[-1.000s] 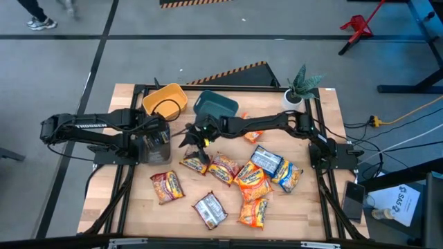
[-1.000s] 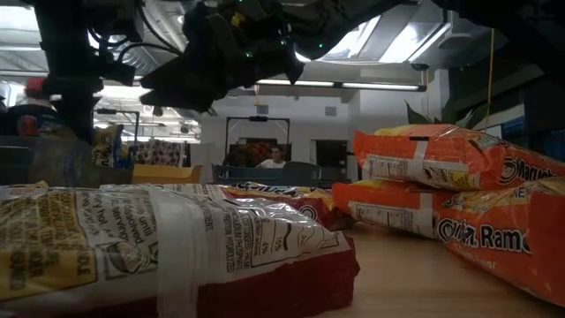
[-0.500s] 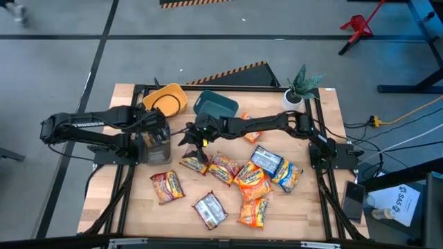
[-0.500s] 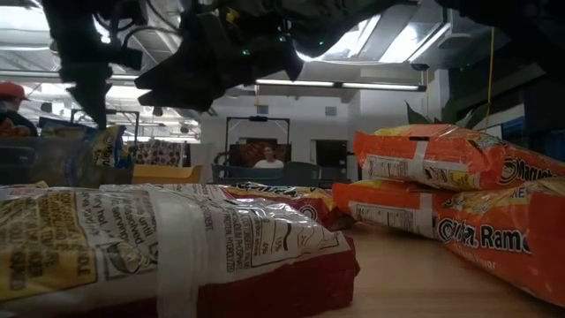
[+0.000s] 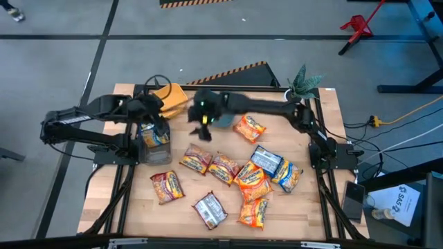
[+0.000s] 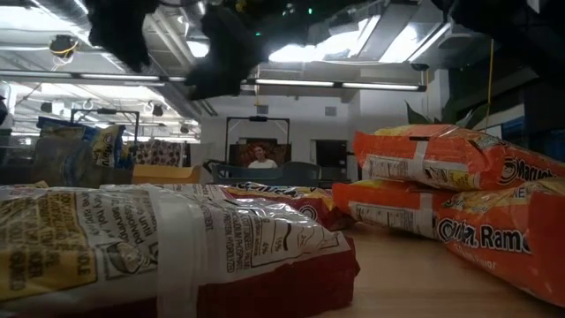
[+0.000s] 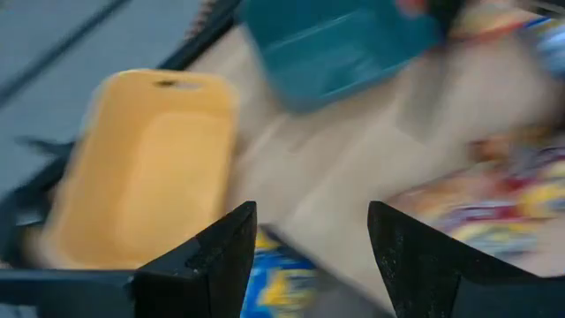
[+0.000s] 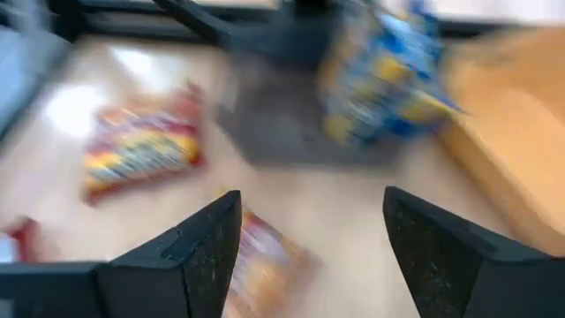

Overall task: Sort Maruchan noodles
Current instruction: Put the blue noodle pack into the black bin

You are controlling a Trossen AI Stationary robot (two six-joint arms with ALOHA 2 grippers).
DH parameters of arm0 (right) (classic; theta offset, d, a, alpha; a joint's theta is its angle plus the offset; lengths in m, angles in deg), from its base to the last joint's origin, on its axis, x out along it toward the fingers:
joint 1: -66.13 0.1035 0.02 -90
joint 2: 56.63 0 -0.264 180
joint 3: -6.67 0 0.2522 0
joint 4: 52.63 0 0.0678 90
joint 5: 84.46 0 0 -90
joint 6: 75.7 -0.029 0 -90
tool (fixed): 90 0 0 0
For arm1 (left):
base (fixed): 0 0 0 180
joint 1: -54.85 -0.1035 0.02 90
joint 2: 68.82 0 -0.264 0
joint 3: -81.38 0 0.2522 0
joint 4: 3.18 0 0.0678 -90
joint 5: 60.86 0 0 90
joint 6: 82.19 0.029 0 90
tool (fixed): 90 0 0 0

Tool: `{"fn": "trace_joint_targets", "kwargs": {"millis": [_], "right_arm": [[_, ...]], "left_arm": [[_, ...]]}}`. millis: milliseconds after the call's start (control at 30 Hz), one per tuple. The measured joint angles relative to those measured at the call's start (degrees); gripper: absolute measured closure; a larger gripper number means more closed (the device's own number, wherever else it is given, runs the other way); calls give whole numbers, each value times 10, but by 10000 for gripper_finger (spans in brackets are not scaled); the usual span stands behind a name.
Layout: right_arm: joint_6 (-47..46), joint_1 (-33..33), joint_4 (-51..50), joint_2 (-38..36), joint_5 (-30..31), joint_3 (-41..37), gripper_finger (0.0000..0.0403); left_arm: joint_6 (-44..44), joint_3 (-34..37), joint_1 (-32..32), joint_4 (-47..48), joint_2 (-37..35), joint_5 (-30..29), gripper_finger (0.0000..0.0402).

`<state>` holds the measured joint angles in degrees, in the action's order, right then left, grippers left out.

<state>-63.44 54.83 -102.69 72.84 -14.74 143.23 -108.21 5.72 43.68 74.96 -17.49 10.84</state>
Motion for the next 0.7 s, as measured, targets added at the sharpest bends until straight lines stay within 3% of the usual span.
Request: {"fn": "trace_joint_targets", "kwargs": {"millis": [100, 200, 267, 367, 533, 700], "right_arm": [[-22, -26, -153, 0, 16, 60, 143], [-60, -45, -290, 0, -19, 94, 143], [-65, -50, -381, -1, -33, 96, 143], [-72, -53, -488, -1, -2, 66, 143], [-121, -52, -494, -34, 52, -94, 143], [-212, -52, -373, -182, 84, -370, 143]], "left_arm": [[-23, -11, 9, -42, 0, 52, 190], [-16, -4, 32, -116, 0, 86, 190], [-9, 10, 49, -181, 8, 90, 190], [-9, 34, 70, -266, 21, 88, 190], [-38, 78, 91, -375, 54, 106, 190], [-52, 104, 109, -445, 86, 134, 190]]}}
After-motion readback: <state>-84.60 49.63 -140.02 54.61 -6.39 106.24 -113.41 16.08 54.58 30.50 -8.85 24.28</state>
